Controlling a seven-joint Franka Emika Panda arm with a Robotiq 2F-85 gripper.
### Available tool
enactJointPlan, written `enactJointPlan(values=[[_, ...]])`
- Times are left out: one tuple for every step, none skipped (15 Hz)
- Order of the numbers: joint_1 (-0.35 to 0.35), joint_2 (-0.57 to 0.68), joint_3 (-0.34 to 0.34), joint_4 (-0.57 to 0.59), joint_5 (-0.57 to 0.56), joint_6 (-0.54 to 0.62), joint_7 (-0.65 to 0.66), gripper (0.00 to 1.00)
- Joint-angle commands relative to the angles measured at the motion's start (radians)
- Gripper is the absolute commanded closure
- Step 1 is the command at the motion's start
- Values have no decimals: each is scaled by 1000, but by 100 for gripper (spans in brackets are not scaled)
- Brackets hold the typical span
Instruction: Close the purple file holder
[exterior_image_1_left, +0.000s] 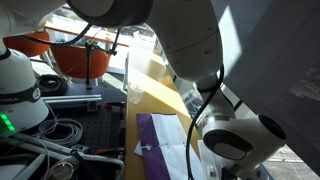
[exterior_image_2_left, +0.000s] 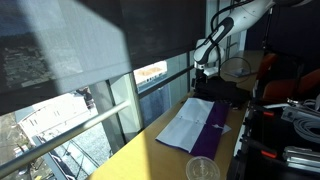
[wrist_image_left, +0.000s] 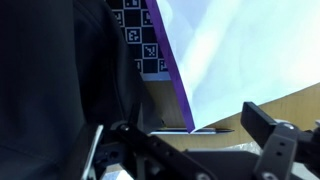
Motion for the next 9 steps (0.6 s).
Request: enactJointPlan(values=[[-52, 90, 66, 165, 51, -129, -55, 0], [-66, 109, 80, 196, 66, -164, -73, 0], [-78, 125, 90, 225, 79, -196, -87, 0], [-92, 139, 100, 248, 91, -220, -107, 0], [-103, 151, 106, 273, 103, -245, -125, 0], [-117, 161, 117, 292, 116, -263, -149, 0], [-130, 176, 128, 316, 128, -277, -174, 0], [-138, 190, 135, 339, 139, -287, -194, 0], [-146, 208, 144, 365, 148, -297, -216, 0]])
